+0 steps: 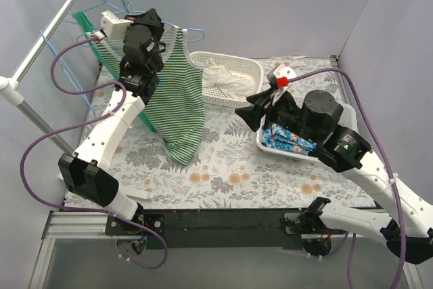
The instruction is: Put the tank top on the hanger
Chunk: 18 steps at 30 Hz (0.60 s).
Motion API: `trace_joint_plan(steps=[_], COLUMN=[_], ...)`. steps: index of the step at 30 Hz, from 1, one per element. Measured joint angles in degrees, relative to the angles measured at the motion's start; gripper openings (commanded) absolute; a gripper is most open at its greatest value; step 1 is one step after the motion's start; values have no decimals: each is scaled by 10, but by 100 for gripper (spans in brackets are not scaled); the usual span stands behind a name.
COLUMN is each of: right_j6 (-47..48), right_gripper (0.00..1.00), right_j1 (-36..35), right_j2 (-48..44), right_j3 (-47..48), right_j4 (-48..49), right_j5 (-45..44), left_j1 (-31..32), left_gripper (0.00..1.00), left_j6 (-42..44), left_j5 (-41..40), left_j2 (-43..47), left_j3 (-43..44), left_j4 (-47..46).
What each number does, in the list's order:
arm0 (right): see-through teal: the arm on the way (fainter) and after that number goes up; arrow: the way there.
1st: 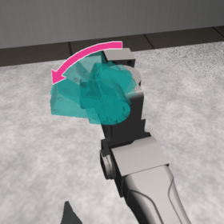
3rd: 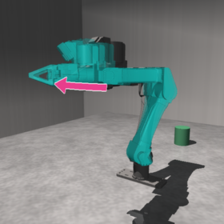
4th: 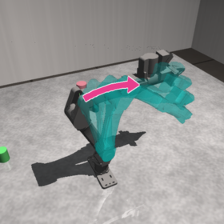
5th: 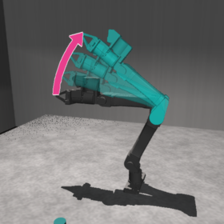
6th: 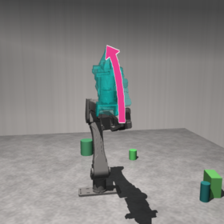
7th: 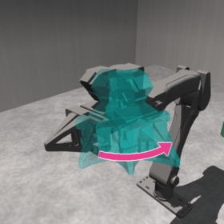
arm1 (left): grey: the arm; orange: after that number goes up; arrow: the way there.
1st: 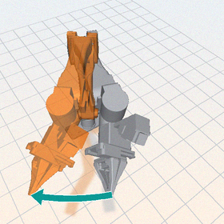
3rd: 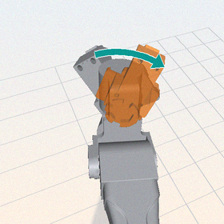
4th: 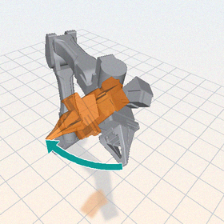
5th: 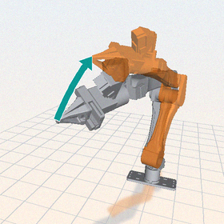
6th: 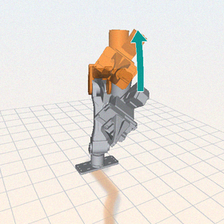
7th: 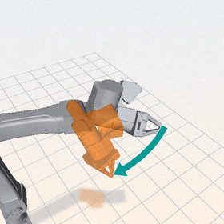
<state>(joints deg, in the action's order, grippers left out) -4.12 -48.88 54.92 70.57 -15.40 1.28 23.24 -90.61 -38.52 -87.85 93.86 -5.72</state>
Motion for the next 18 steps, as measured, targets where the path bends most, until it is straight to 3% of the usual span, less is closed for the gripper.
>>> trace_joint_plan(steps=[8,18], right_j6=[0,0], right_gripper=[60,59], right_j1=[0,0], right_j2=[23,42], right_j3=[1,10], right_j4=[0,-1], right_j5=[6,16], left_j1=[-76,-120], left_gripper=[0,0], left_j6=[-62,-107], left_j5=[37,74], left_j2=[3,17], left_j3=[1,1], left_j4=[39,49])
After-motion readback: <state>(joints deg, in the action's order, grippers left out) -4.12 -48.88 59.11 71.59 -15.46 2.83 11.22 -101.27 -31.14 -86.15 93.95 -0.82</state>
